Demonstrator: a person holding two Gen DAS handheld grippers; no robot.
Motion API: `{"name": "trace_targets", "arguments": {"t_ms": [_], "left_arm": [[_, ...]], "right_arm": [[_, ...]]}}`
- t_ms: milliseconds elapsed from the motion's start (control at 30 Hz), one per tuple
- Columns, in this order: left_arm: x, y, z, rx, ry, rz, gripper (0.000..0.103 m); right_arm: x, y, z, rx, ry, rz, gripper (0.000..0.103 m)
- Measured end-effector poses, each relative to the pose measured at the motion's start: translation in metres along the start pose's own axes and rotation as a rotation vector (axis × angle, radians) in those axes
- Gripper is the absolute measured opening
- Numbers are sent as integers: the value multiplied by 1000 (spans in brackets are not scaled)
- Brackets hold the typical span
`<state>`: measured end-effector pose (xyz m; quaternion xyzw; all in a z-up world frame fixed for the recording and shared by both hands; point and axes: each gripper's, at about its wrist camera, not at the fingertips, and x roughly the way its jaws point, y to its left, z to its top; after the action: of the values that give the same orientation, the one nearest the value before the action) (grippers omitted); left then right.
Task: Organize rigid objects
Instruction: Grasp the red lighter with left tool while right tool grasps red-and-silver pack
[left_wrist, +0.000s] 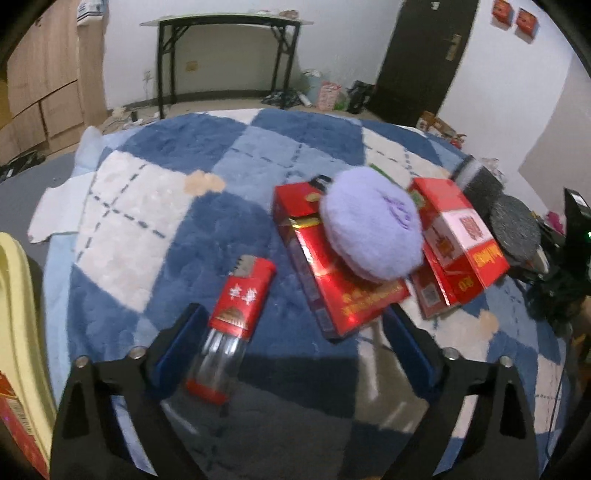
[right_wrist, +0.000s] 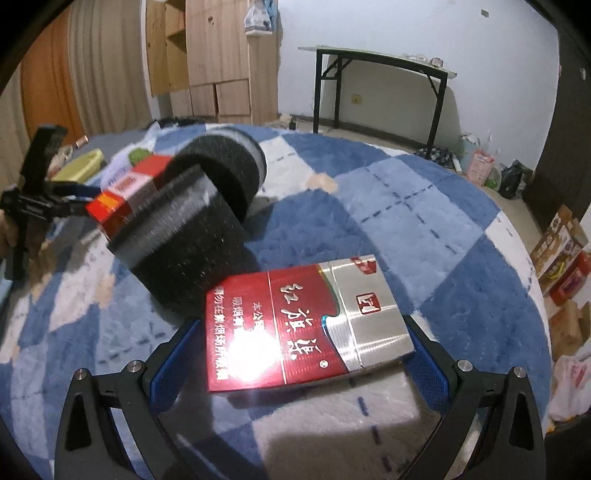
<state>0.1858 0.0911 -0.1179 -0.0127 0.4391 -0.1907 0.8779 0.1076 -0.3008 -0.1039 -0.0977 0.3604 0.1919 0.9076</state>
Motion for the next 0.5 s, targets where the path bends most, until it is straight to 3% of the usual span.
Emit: {"name": "trace_targets", "arguments": {"t_ms": [67, 133, 233, 333, 400, 500], "left_arm": [[1, -5, -4, 43, 22, 51, 76], [-1, -8, -5, 88, 37, 80, 75], [1, -4, -1, 79, 62, 84, 75], [2, -1, -4, 54, 36, 82, 73], [-1, 2, -10, 14, 2, 82, 66], [-9, 6, -20, -76, -39, 89, 42]], "right_arm": [[1, 2, 1, -11, -2, -14, 102], [2, 3, 1, -12, -7, -15, 102], [4, 3, 1, -13, -7, -14, 102], [4, 3, 0, -12, -7, -11, 101], [3, 2, -1, -3, -11, -10, 97], [0, -1, -3, 10, -17, -5, 95]]}}
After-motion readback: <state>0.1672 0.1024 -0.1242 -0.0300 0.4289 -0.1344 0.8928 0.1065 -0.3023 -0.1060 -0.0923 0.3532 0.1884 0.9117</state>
